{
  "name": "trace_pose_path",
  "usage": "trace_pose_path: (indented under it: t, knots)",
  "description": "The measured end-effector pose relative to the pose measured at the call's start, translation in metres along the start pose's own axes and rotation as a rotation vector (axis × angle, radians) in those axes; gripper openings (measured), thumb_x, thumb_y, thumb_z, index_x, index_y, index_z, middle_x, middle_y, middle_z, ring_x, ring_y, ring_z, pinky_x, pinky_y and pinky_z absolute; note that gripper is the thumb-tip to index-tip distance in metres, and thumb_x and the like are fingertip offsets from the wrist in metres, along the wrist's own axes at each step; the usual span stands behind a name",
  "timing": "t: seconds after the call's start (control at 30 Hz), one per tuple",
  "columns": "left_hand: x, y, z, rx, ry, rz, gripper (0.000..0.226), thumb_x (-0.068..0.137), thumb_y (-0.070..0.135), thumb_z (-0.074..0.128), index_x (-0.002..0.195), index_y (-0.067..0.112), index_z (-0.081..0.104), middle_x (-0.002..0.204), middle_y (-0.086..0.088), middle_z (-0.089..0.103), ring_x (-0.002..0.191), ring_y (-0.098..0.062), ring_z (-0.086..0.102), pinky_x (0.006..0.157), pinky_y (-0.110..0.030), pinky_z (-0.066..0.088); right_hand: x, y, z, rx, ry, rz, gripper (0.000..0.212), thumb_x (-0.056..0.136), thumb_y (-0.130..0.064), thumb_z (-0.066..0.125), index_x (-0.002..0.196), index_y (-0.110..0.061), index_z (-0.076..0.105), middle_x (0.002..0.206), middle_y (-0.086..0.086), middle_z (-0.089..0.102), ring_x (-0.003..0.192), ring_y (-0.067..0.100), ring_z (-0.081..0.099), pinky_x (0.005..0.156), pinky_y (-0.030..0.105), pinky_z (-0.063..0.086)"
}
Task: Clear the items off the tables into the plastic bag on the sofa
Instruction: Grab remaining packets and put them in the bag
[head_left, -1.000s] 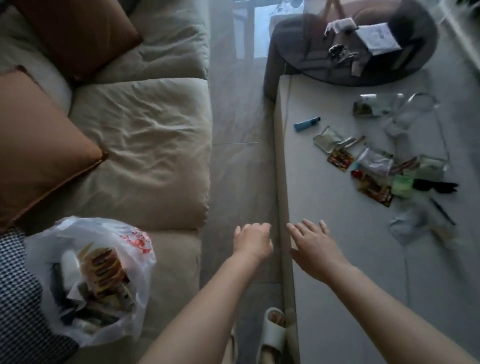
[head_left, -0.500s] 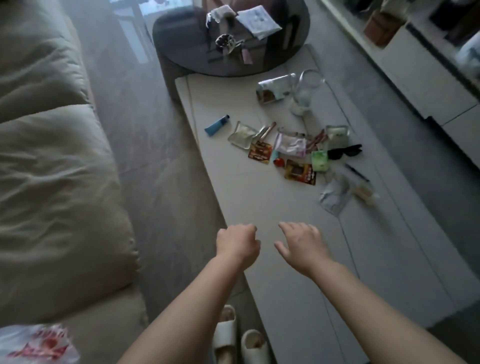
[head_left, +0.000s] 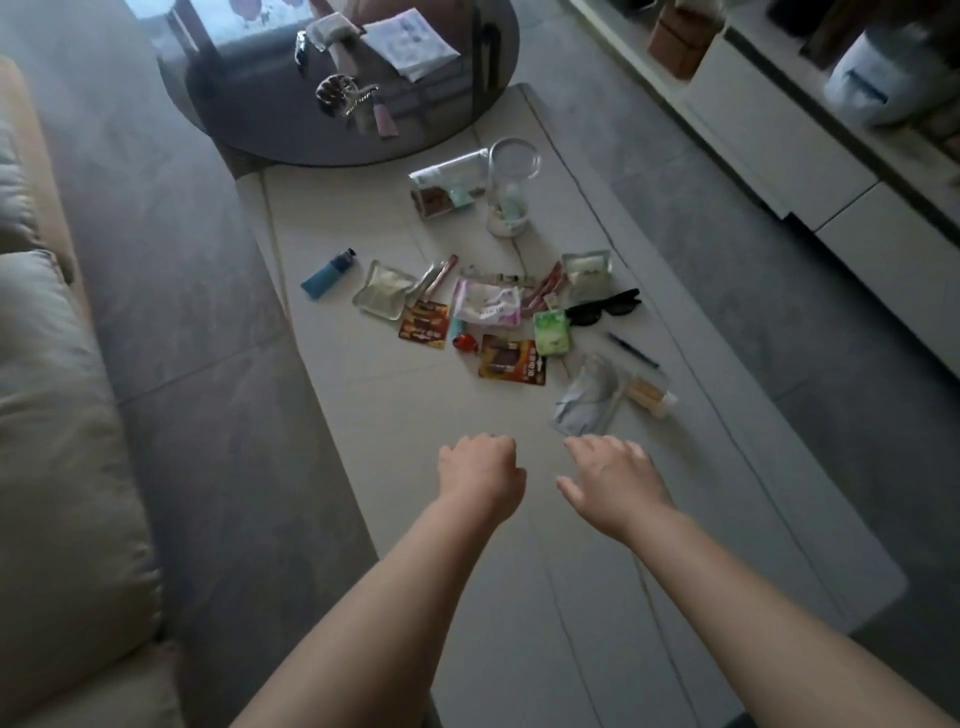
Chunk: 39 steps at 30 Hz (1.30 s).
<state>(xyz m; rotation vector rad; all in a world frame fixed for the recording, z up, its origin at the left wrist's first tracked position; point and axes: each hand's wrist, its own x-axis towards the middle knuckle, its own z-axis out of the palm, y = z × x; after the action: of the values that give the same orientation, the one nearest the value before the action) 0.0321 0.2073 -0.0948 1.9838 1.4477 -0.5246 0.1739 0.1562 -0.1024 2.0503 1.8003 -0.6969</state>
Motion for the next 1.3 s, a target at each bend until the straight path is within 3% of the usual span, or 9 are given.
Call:
trace_pose_path:
  t: [0.27, 0.47, 0.57, 0.77, 0.93, 1.03, 1.2, 1.3]
  knots:
    - [0.048, 0.099, 0.021, -0.071, 0.021, -0.105, 0.038, 0.093, 0.037, 0.046, 0.126, 0.021, 0.054, 0.126, -0.007, 0.056, 0.12, -0.029, 0.05, 0.096, -0.039, 0.04, 0.03, 0.101, -0.005, -0.049, -0.003, -0.092, 0.044, 0.091, -0.043, 0.046, 0.128, -0.018, 0.044, 0.131, 0.004, 0.05, 0.125, 0.027, 0.043, 0.104, 0.039, 0.03]
    - [0.1, 0.136, 0.039, -0.085, 0.019, -0.116, 0.04, 0.092, 0.037, 0.046, 0.128, 0.023, 0.053, 0.132, -0.004, 0.052, 0.122, -0.028, 0.048, 0.097, -0.04, 0.041, 0.068, 0.158, 0.011, -0.031, -0.04, -0.014, 0.044, 0.092, -0.042, 0.046, 0.127, -0.017, 0.042, 0.134, 0.006, 0.045, 0.129, 0.027, 0.038, 0.105, 0.041, 0.031]
    - [0.135, 0.135, 0.052, -0.091, 0.022, -0.116, 0.04, 0.092, 0.035, 0.048, 0.131, 0.023, 0.05, 0.131, -0.004, 0.05, 0.122, -0.026, 0.047, 0.098, -0.041, 0.042, 0.094, 0.17, 0.025, 0.02, -0.02, 0.046, 0.047, 0.092, -0.041, 0.048, 0.13, -0.017, 0.038, 0.142, 0.008, 0.036, 0.132, 0.028, 0.034, 0.103, 0.04, 0.033]
    - [0.2, 0.114, 0.084, -0.022, 0.053, -0.125, 0.044, 0.092, 0.037, 0.052, 0.132, 0.022, 0.041, 0.133, -0.005, 0.042, 0.125, -0.026, 0.041, 0.095, -0.04, 0.042, 0.156, 0.175, 0.065, 0.104, -0.003, 0.173, 0.065, 0.095, -0.033, 0.047, 0.149, -0.022, 0.011, 0.158, 0.008, 0.006, 0.144, 0.028, 0.014, 0.109, 0.042, 0.029]
    - [0.229, 0.105, 0.104, -0.014, 0.133, -0.165, 0.071, 0.086, 0.046, 0.06, 0.142, 0.02, 0.026, 0.136, -0.007, 0.035, 0.125, -0.027, 0.036, 0.095, -0.039, 0.042, 0.176, 0.169, 0.096, 0.03, 0.088, 0.222, 0.058, 0.098, -0.019, 0.039, 0.148, -0.027, 0.013, 0.146, 0.009, 0.034, 0.133, 0.027, 0.033, 0.099, 0.037, 0.037]
    - [0.236, 0.106, 0.111, -0.061, 0.151, -0.228, 0.079, 0.083, 0.043, 0.066, 0.144, 0.018, 0.021, 0.134, -0.009, 0.039, 0.124, -0.027, 0.04, 0.098, -0.038, 0.038, 0.174, 0.165, 0.102, 0.049, 0.102, 0.239, 0.062, 0.097, -0.017, 0.039, 0.149, -0.028, 0.008, 0.14, 0.011, 0.033, 0.127, 0.028, 0.036, 0.095, 0.035, 0.04]
    - [0.232, 0.101, 0.111, -0.196, 0.126, -0.335, 0.058, 0.083, 0.04, 0.067, 0.127, 0.014, 0.04, 0.129, -0.01, 0.047, 0.122, -0.028, 0.046, 0.098, -0.038, 0.041, 0.165, 0.164, 0.093, 0.001, 0.094, 0.238, 0.069, 0.09, -0.028, 0.053, 0.147, -0.021, 0.014, 0.136, 0.007, 0.039, 0.124, 0.026, 0.041, 0.095, 0.035, 0.039]
    - [0.22, 0.097, 0.108, -0.368, 0.093, -0.347, 0.036, 0.089, 0.029, 0.061, 0.119, 0.014, 0.047, 0.122, -0.01, 0.052, 0.113, -0.03, 0.055, 0.091, -0.042, 0.05, 0.153, 0.161, 0.079, -0.008, 0.12, 0.199, 0.053, 0.086, -0.035, 0.054, 0.13, -0.017, 0.032, 0.129, 0.004, 0.051, 0.119, 0.025, 0.049, 0.091, 0.034, 0.038]
